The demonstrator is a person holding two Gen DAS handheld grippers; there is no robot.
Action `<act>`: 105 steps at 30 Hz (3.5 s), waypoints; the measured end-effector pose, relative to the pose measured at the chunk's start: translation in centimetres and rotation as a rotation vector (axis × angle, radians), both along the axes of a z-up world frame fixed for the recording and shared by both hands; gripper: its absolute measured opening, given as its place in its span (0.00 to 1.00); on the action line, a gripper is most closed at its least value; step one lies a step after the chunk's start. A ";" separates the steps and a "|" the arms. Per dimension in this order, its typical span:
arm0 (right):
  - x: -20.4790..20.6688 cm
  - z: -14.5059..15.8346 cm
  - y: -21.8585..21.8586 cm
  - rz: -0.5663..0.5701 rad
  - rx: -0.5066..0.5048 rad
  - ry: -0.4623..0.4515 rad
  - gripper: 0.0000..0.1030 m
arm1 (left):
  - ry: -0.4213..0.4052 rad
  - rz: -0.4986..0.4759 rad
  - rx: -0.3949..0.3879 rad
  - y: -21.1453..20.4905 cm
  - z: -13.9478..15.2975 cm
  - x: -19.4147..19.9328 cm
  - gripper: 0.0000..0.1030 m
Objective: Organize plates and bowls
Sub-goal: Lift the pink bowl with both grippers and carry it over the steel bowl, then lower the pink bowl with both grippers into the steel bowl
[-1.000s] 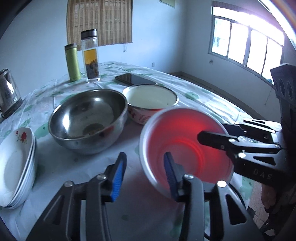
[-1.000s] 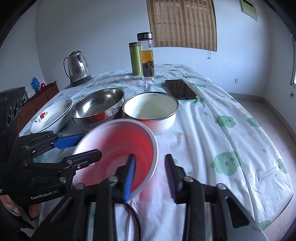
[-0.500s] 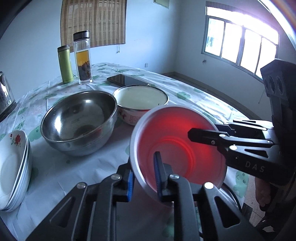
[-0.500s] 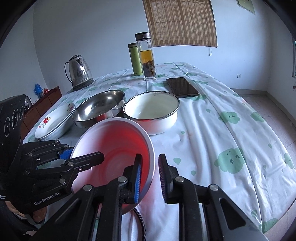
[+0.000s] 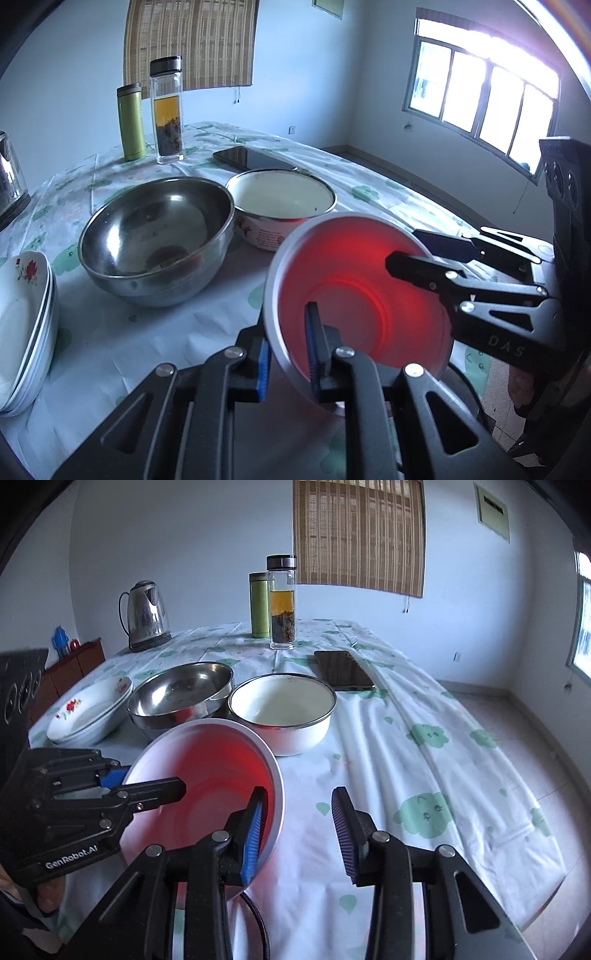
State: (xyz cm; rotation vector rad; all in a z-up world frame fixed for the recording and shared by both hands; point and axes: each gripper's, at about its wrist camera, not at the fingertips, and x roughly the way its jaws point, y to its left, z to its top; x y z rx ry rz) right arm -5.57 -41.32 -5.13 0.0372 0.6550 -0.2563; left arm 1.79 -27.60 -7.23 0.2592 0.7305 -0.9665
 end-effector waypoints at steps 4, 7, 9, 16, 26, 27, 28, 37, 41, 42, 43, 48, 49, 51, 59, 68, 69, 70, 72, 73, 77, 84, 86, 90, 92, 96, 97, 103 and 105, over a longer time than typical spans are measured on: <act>0.0 0.2 0.5 -0.002 -0.048 -0.012 0.19 | 0.016 -0.012 -0.014 -0.1 0.1 0.0 0.14; 0.0 0.3 0.7 0.013 -0.055 -0.015 0.10 | 0.022 -0.014 -0.016 -0.2 0.0 0.0 0.14; 0.0 0.3 0.6 0.011 -0.059 -0.022 0.10 | 0.025 -0.015 -0.021 -0.2 0.1 0.0 0.14; 0.1 0.8 0.5 0.020 -0.033 -0.031 0.09 | 0.052 -0.012 -0.050 0.3 0.5 0.3 0.14; 0.7 2.3 1.0 0.058 -0.001 -0.055 0.09 | 0.025 0.027 -0.075 1.3 2.1 0.6 0.14; 0.8 2.4 1.1 0.062 0.001 -0.057 0.09 | 0.016 0.033 -0.074 1.4 2.2 0.6 0.14; 0.9 2.5 1.1 0.066 0.003 -0.059 0.09 | 0.004 0.039 -0.070 1.4 2.4 0.5 0.14; 1.6 2.3 1.2 0.077 0.027 -0.084 0.09 | -0.038 0.057 -0.070 1.4 2.4 1.7 0.14; 1.7 2.5 1.3 0.074 0.021 -0.095 0.09 | -0.045 0.065 -0.067 1.1 2.7 1.8 0.14; 1.7 2.6 1.3 0.074 0.020 -0.099 0.09 | -0.046 0.065 -0.066 1.1 2.8 1.9 0.14; 1.7 2.8 1.3 0.073 0.016 -0.105 0.09 | -0.050 0.063 -0.067 1.0 3.0 2.0 0.14; 1.7 3.9 1.4 0.070 0.002 -0.134 0.09 | -0.082 0.057 -0.071 0.9 4.3 2.3 0.14; 1.7 4.0 1.4 0.069 0.001 -0.138 0.09 | -0.088 0.056 -0.074 0.8 4.6 2.4 0.14; 1.7 4.4 1.4 0.067 -0.003 -0.148 0.09 | -0.100 0.051 -0.081 0.8 5.0 2.5 0.14; 2.2 5.5 1.4 0.062 -0.020 -0.162 0.09 | -0.135 0.045 -0.075 0.4 6.2 3.5 0.14; 3.3 6.8 2.2 0.074 -0.044 -0.178 0.09 | -0.126 0.067 -0.135 1.3 6.7 5.6 0.13; 3.6 6.9 2.5 0.078 -0.047 -0.177 0.09 | -0.119 0.072 -0.143 1.6 6.7 5.8 0.13; 3.7 6.9 2.7 0.082 -0.050 -0.177 0.09 | -0.110 0.077 -0.149 1.8 6.8 6.1 0.14; 4.1 7.0 3.0 0.088 -0.053 -0.175 0.09 | -0.096 0.087 -0.159 2.3 6.7 6.8 0.13; 4.4 7.0 3.3 0.092 -0.054 -0.173 0.09 | -0.083 0.094 -0.162 2.5 6.6 7.1 0.13; 5.5 7.1 3.9 0.101 -0.055 -0.167 0.09 | -0.122 0.123 -0.158 3.2 6.5 7.3 0.13; 7.1 6.7 5.7 0.123 -0.069 -0.139 0.09 | -0.067 0.162 -0.174 4.6 5.6 9.3 0.13; 7.3 6.7 6.0 0.122 -0.070 -0.131 0.09 | -0.071 0.167 -0.169 4.8 5.4 9.5 0.13; 7.8 6.8 6.1 0.108 -0.073 -0.115 0.09 | -0.063 0.164 -0.169 4.9 5.1 9.8 0.13; 8.1 7.0 6.3 0.105 -0.077 -0.105 0.09 | -0.041 0.169 -0.173 4.9 5.0 9.9 0.13; 9.5 7.3 6.8 0.110 -0.095 -0.093 0.09 | -0.013 0.196 -0.194 5.6 5.0 10.7 0.13; 9.9 7.4 6.9 0.112 -0.098 -0.093 0.09 | -0.008 0.205 -0.202 5.8 5.0 11.0 0.13; 11.7 6.9 7.4 0.146 -0.102 -0.055 0.09 | 0.034 0.240 -0.210 6.4 4.5 12.8 0.13; 12.0 6.8 7.1 0.145 -0.107 -0.057 0.09 | 0.036 0.241 -0.220 6.4 4.8 12.8 0.13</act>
